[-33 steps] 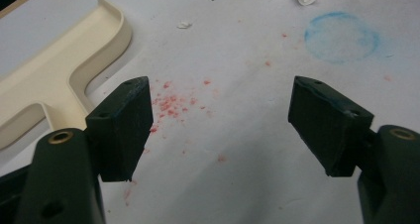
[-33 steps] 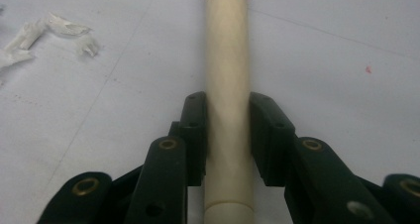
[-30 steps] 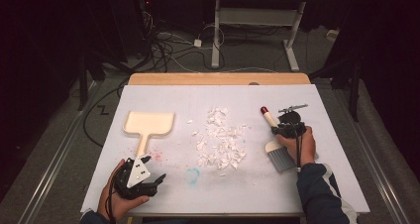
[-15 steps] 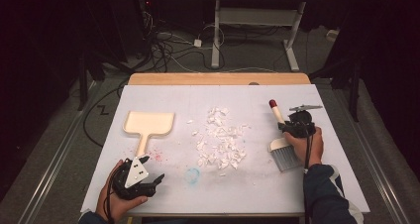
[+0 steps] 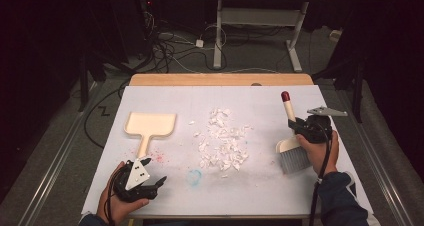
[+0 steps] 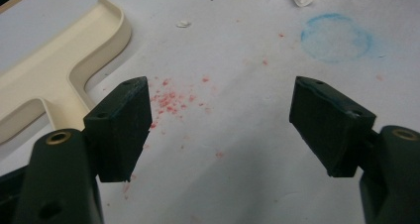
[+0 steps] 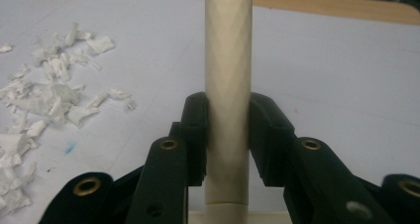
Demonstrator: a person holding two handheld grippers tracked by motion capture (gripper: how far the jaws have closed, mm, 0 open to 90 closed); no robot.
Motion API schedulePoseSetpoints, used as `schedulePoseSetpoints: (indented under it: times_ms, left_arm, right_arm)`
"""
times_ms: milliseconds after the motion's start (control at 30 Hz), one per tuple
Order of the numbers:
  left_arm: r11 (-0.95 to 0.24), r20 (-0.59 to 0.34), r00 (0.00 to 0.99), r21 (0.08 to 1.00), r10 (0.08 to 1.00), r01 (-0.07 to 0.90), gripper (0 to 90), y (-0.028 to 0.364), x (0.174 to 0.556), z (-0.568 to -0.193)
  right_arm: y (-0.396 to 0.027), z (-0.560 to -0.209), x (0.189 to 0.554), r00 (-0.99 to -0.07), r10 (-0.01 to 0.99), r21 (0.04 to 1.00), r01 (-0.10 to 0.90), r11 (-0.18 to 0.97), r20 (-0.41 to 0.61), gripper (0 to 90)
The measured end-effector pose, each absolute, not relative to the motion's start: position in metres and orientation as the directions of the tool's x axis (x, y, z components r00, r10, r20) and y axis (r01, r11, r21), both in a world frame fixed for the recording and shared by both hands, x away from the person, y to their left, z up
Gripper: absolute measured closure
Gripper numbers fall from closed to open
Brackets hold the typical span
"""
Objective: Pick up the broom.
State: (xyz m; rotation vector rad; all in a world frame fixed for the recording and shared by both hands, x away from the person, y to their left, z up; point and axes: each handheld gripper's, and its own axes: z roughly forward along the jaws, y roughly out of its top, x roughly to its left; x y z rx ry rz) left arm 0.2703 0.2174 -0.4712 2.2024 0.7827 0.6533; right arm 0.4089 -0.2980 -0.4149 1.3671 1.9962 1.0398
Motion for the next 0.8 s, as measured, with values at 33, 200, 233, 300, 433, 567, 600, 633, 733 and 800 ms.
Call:
schedulePoseSetpoints:
  times_ms: [33, 200, 233, 300, 433, 567, 600, 633, 733, 800]
  left_arm:
    - [-0.571, 0.216, 0.691, 0.748, 0.690, 0.337, 23.4, 0.217, 0.270, -0.471]
    - [-0.560, 0.198, 0.692, 0.753, 0.694, 0.346, 23.4, 0.217, 0.269, -0.470]
    - [-0.558, 0.196, 0.692, 0.754, 0.695, 0.346, 23.4, 0.217, 0.269, -0.470]
    - [-0.550, 0.188, 0.693, 0.759, 0.696, 0.347, 23.4, 0.216, 0.269, -0.470]
    - [-0.534, 0.170, 0.692, 0.769, 0.702, 0.353, 23.4, 0.214, 0.269, -0.468]
    - [-0.495, 0.136, 0.685, 0.790, 0.716, 0.361, 22.7, 0.209, 0.270, -0.462]
    - [-0.480, 0.122, 0.681, 0.797, 0.722, 0.366, 22.7, 0.207, 0.270, -0.460]
    - [-0.468, 0.112, 0.682, 0.805, 0.723, 0.364, 22.7, 0.204, 0.270, -0.457]
    - [-0.449, 0.097, 0.703, 0.828, 0.705, 0.335, 22.7, 0.188, 0.270, -0.445]
    - [-0.443, 0.092, 0.730, 0.843, 0.677, 0.305, 22.6, 0.173, 0.269, -0.438]
  right_arm:
    - [-0.299, -0.411, 0.403, -0.382, 0.924, 0.826, 0.525, 0.204, 0.015, 71.1]
    - [-0.298, -0.406, 0.391, -0.398, 0.917, 0.852, 0.482, 0.206, 0.004, 71.2]
    - [-0.299, -0.404, 0.388, -0.405, 0.914, 0.856, 0.473, 0.210, -0.001, 71.2]
    - [-0.299, -0.399, 0.379, -0.422, 0.907, 0.872, 0.441, 0.212, -0.007, 71.3]
    - [-0.297, -0.391, 0.368, -0.442, 0.897, 0.887, 0.406, 0.218, -0.018, 71.3]
    - [-0.292, -0.383, 0.359, -0.461, 0.887, 0.897, 0.377, 0.229, -0.032, 71.3]
    - [-0.290, -0.380, 0.355, -0.467, 0.884, 0.901, 0.366, 0.231, -0.037, 71.3]
    - [-0.287, -0.376, 0.353, -0.478, 0.877, 0.903, 0.357, 0.239, -0.043, 71.3]
    - [-0.275, -0.366, 0.343, -0.509, 0.859, 0.917, 0.319, 0.238, -0.046, 71.3]
    - [-0.270, -0.364, 0.340, -0.516, 0.856, 0.921, 0.309, 0.235, -0.045, 71.3]
